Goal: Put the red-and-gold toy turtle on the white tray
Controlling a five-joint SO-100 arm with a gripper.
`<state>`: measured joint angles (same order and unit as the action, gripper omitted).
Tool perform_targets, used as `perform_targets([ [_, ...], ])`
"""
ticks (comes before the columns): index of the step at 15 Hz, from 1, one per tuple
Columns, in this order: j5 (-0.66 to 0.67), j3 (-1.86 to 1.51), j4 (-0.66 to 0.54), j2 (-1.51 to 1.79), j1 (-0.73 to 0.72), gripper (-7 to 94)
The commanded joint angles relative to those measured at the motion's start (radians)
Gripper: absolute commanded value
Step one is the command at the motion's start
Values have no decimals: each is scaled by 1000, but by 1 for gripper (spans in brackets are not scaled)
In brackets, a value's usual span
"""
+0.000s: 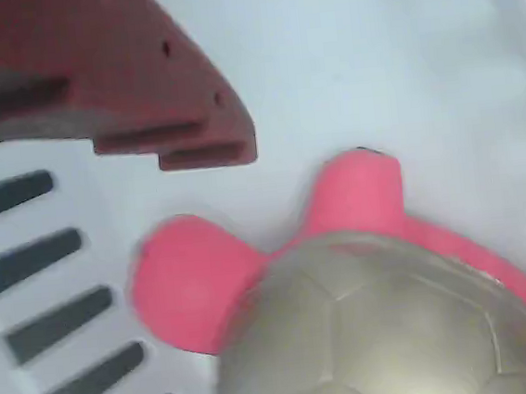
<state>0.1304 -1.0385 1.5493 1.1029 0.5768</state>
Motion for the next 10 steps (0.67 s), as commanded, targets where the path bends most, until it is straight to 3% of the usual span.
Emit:
perform_targets([
  [1, -34, 81, 54, 215, -54, 37],
  [3, -106, 84, 44, 341, -144, 2],
  [6, -183, -101, -9, 568, -342, 0],
  [10, -275, -721, -291, 997, -617, 0],
])
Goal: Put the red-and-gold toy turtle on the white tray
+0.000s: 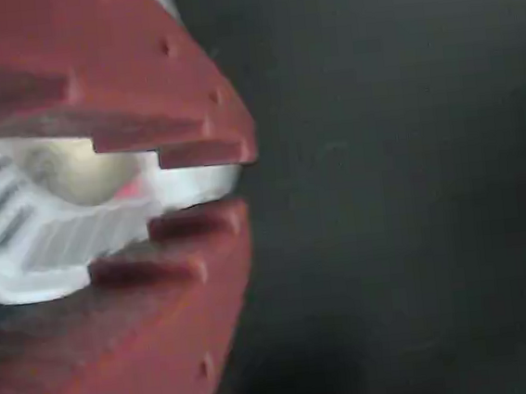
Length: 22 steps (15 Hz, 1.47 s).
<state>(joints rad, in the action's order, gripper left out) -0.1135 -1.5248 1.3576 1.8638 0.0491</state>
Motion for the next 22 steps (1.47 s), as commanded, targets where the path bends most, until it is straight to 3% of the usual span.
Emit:
perform_targets([
  [1, -31, -420, -209, 357, -137, 0],
  [4, 6, -859, -379, 706, -193, 0],
  [9, 71, -1210, -298, 1086, -112, 0],
  [15, 6, -1393, -97, 1379, -112, 0],
  [22, 29, -1394, -91, 1387, -103, 0],
])
